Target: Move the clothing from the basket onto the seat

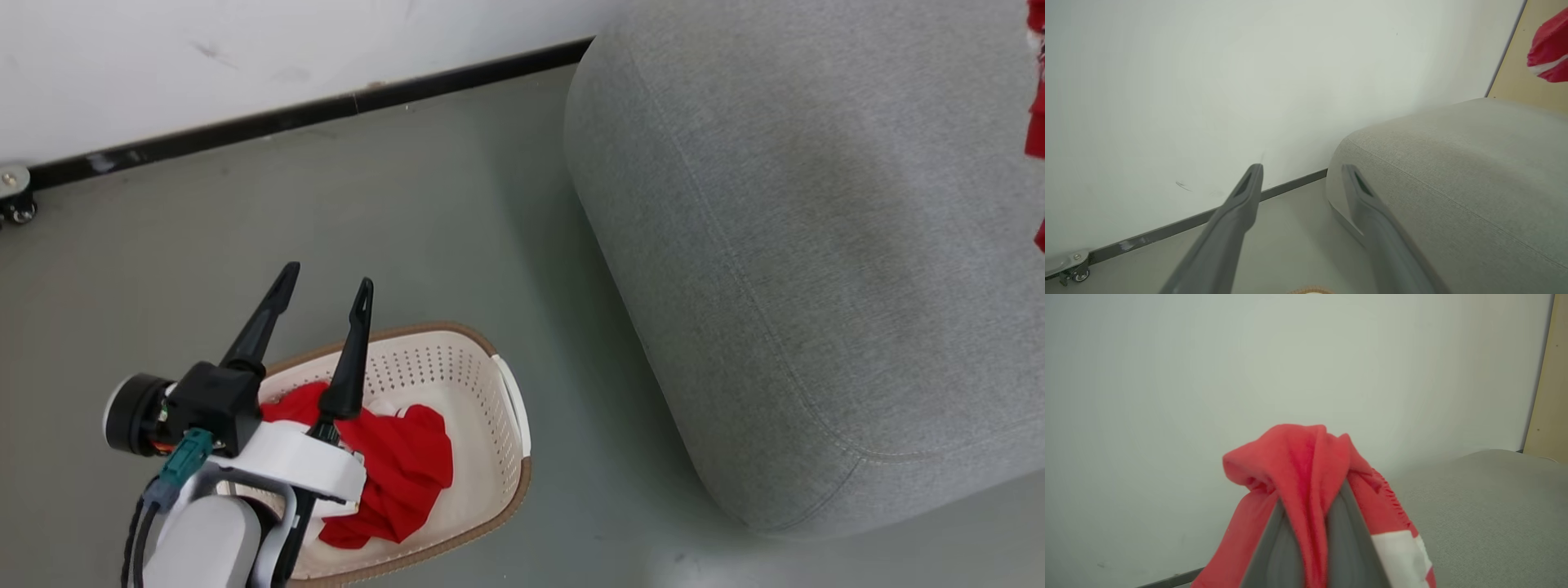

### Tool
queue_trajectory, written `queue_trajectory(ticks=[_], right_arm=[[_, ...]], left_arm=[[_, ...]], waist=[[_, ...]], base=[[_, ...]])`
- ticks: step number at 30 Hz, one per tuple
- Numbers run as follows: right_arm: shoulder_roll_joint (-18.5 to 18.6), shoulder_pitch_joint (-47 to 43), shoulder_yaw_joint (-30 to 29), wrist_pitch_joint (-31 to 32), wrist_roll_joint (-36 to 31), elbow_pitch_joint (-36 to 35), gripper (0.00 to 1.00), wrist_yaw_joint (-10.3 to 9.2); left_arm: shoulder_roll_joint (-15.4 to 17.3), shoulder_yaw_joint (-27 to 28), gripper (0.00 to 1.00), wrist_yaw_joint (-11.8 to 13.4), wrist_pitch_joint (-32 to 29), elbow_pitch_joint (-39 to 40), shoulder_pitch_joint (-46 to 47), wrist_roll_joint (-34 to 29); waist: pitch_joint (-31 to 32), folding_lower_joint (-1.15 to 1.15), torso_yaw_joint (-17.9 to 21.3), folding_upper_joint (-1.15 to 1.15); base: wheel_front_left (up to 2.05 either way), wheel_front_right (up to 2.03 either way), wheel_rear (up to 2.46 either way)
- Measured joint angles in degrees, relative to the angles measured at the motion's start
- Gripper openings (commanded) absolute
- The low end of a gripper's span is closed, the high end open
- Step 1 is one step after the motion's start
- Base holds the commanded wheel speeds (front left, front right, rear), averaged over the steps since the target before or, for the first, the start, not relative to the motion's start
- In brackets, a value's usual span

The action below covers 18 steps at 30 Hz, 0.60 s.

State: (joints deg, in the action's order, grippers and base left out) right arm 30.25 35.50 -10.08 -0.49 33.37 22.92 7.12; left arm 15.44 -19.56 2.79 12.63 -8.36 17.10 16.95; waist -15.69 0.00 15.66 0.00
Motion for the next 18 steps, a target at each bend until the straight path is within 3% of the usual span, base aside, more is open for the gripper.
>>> queue_trajectory(ticks=[18], right_arm=[[-1.0, 12.7, -0.8, 0.5, -8.7, 14.2, 0.0, 0.0]], left_arm=[[1.3, -2.6, 1.0, 0.0, -3.6, 7.6, 3.5, -3.2]], waist=[[-7.7, 0.0, -3.2, 0.0]], base=[[0.0, 0.0, 0.0]])
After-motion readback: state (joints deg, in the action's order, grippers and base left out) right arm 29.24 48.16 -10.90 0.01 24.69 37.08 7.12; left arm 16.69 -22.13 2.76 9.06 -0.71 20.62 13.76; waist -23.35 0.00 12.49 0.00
